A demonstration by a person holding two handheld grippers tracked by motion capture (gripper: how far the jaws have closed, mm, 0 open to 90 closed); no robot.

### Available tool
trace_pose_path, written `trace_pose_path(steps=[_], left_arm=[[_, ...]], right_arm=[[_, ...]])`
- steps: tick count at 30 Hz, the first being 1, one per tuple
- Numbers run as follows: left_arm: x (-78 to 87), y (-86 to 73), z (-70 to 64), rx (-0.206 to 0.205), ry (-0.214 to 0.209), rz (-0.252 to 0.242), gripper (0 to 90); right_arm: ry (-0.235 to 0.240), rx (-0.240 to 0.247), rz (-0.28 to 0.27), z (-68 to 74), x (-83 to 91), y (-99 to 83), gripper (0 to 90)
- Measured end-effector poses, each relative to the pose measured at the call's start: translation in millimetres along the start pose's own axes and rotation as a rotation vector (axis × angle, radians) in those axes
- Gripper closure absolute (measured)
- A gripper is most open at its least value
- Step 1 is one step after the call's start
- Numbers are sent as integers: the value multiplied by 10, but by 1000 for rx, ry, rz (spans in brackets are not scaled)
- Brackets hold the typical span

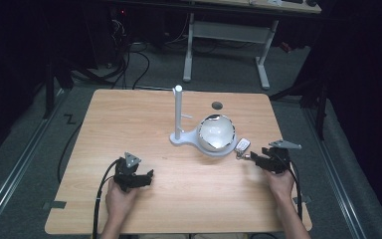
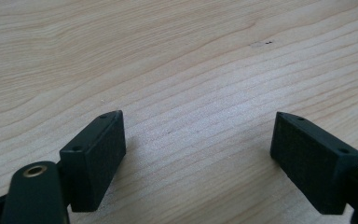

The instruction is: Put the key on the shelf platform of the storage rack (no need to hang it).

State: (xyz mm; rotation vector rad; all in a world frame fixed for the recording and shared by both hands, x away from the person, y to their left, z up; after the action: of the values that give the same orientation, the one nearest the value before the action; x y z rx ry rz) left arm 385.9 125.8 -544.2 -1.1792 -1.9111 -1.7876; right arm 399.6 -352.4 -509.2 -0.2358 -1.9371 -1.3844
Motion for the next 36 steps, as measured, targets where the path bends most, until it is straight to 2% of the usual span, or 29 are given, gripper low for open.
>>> trace_pose_path(steps=[4, 6, 15, 21, 24, 27, 36], left_arm=[[0, 0, 0, 0, 0, 0, 184], [0, 0, 0, -1, 1, 0, 184], [0, -1, -1, -1, 2, -1, 184], [0, -1, -3, 0, 3, -2, 185], [0, -1, -3, 0, 3, -2, 184], [0, -1, -3, 0, 3, -2, 184], [0, -1, -3, 0, 3, -2, 184]], right_arm=[[16, 16, 1, 40, -59, 12, 464], [29, 27, 19, 50, -116, 23, 465], [73, 21, 24, 65, -237, 78, 476], [87, 32, 64, 65, -291, 41, 501], [82, 47, 72, 72, -290, 36, 543], [96, 57, 99, 84, -307, 26, 600], [91, 111, 104, 136, -301, 29, 779]])
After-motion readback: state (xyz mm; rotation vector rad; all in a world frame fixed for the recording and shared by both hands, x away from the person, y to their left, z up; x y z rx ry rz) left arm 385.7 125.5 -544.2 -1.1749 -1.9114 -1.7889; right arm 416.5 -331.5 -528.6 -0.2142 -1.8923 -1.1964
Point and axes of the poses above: each handheld gripper's, and its own axes: x roughly backward along the jaws, y roughly out of its top, z roughly to its left, the point moved 1 cm from there along -x, roughly forward along the jaws, and after that the axes turned 15 degrees about x, right-handed, at the moved point
